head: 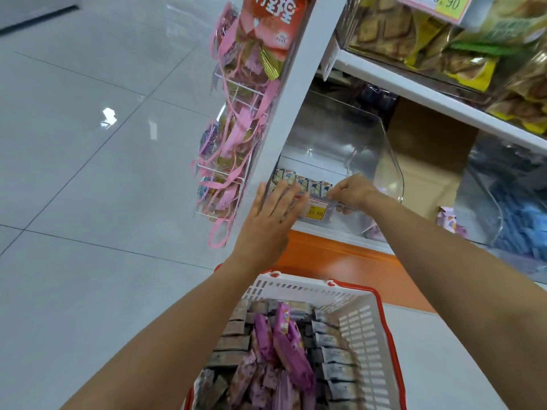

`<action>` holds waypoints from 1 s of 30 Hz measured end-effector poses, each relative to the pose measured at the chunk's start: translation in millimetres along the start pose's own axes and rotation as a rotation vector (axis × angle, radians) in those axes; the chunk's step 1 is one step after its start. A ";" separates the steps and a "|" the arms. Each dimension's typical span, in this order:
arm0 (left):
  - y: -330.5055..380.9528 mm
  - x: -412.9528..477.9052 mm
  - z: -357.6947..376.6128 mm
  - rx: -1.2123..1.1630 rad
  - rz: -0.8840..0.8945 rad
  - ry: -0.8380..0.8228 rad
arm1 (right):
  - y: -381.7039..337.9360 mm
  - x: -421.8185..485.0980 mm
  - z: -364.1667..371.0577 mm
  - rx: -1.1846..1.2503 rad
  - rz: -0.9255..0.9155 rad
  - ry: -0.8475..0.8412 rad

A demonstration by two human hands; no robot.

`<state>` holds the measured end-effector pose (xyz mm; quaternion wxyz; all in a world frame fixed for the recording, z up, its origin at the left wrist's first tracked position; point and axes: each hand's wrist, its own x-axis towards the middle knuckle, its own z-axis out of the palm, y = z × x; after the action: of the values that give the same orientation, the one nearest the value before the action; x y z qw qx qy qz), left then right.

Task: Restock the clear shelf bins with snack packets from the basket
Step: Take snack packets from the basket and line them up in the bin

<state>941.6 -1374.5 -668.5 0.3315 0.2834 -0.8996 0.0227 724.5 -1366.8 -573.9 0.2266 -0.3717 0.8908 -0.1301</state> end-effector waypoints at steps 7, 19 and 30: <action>3.6 1.0 -10.4 0.010 -0.026 -0.078 | 0.7 -8.8 -4.6 0.010 -0.034 -0.022; 27.3 1.1 -37.6 0.094 -0.109 -0.284 | 17.0 -72.5 -24.8 0.379 -0.487 0.071; 59.0 -31.5 -11.1 -0.044 0.134 -0.376 | 97.6 -110.8 21.8 0.321 -0.481 -0.071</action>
<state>936.5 -1306.9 -670.3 0.1617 0.2147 -0.9628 -0.0284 745.4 -1221.0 -597.7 0.2760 -0.5359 0.7367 -0.3065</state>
